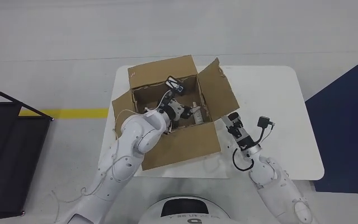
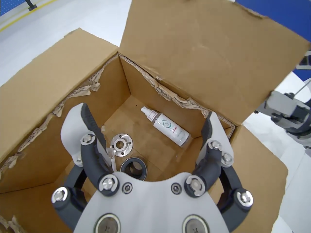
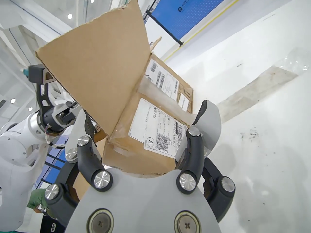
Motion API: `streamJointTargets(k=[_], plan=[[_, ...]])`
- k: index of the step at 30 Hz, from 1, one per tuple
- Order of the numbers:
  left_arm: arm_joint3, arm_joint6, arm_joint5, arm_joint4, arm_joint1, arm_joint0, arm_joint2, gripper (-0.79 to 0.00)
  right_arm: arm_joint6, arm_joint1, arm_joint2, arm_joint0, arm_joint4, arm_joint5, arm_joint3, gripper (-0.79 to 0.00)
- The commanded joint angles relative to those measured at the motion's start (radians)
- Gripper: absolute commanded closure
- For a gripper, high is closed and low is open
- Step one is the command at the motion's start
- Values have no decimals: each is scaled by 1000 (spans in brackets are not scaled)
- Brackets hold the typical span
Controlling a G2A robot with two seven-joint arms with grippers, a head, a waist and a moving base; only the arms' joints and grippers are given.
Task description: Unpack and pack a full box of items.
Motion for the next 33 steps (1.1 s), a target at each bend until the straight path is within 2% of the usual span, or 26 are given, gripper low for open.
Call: streamJointTargets(k=[1,7,11,13,18,24,25,26,28,29,31,33], plan=[[-29,3,-25,-2,8,23,-35,-785,20,-4,-2,18,31,25,22,-702],[-85,17,-54,-34,25,62,-130,-785,86,-13,-7,66,104,80,73,-683],[-107,19,-60,-68,33,71,-193,-785,94,-15,4,62,108,95,74,-717],[-120,18,-66,-89,38,78,-227,-785,68,-15,17,44,93,97,58,-767],[-153,22,-83,-156,50,109,-318,-785,-74,-16,67,-41,76,99,-6,-785],[-153,32,-113,-211,65,156,-432,-785,-198,-13,147,-107,11,7,-79,-702],[-145,36,-118,-215,68,161,-449,-785,-205,-12,160,-104,-7,-15,-84,-708],[-135,44,-124,-215,70,166,-465,-785,-201,-11,171,-94,-21,-40,-87,-754],[-112,57,-136,-221,75,174,-495,-785,-176,-8,194,-59,-28,-77,-73,-739],[-103,60,-138,-227,77,175,-509,-785,-157,-8,202,-38,-25,-88,-61,-776],[-86,65,-136,-248,81,177,-540,-785,-97,-6,203,5,-6,-109,-38,-785],[-75,63,-131,-265,83,176,-563,-785,-97,-6,203,5,-6,-109,-38,-785]])
